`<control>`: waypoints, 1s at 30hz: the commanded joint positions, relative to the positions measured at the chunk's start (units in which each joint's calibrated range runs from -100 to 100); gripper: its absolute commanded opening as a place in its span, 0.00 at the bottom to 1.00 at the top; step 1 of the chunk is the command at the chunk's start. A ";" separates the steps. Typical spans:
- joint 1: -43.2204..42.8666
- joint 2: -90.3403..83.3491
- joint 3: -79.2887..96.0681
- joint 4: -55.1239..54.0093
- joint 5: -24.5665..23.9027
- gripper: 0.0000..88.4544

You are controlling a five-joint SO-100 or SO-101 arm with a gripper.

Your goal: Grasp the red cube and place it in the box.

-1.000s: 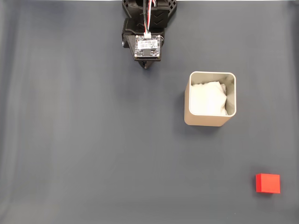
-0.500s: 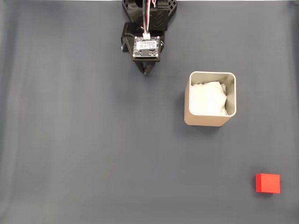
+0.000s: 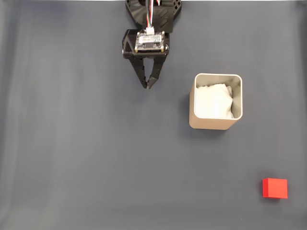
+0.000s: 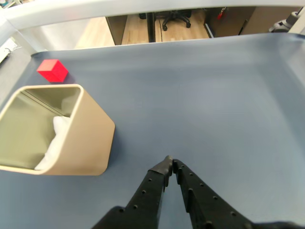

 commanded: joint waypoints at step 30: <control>-28.68 49.25 -68.56 19.97 2.30 0.00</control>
